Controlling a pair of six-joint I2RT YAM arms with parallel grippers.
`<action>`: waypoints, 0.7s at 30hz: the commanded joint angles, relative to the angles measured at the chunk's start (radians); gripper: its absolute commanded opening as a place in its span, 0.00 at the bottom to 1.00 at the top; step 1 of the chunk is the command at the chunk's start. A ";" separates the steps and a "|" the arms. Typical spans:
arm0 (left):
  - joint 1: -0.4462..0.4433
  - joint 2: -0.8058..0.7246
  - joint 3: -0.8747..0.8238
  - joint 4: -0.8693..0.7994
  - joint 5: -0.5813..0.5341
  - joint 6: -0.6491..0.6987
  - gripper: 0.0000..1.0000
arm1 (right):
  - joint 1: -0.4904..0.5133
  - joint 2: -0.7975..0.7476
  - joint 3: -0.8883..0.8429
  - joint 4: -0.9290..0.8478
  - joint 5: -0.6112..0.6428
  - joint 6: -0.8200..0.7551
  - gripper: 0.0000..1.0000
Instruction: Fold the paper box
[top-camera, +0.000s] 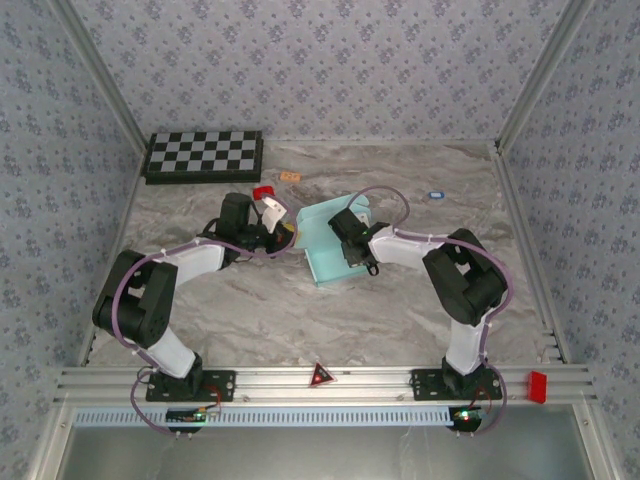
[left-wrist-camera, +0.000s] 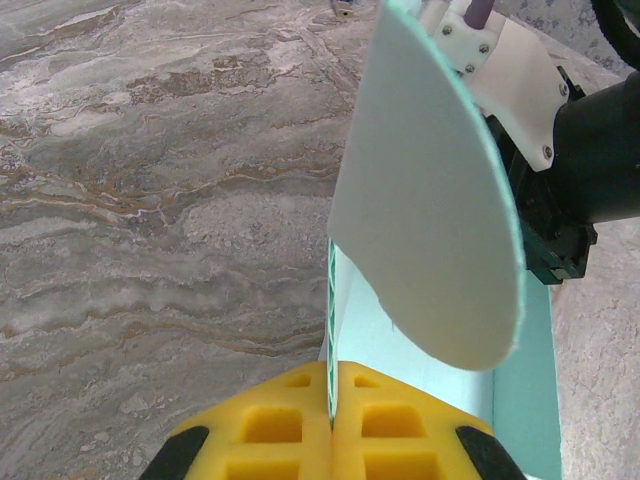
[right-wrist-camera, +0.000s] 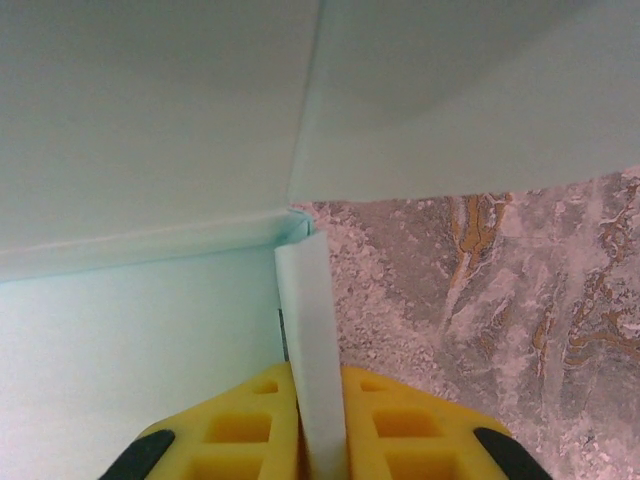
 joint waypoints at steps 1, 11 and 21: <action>0.020 -0.008 0.038 -0.028 0.049 0.022 0.00 | -0.023 0.032 -0.042 -0.106 0.080 0.028 0.18; 0.017 -0.004 0.042 -0.027 0.076 0.019 0.00 | -0.015 -0.024 -0.036 -0.069 -0.004 0.019 0.29; 0.014 -0.004 0.040 -0.024 0.078 0.028 0.00 | -0.015 -0.074 -0.032 -0.080 -0.071 0.013 0.43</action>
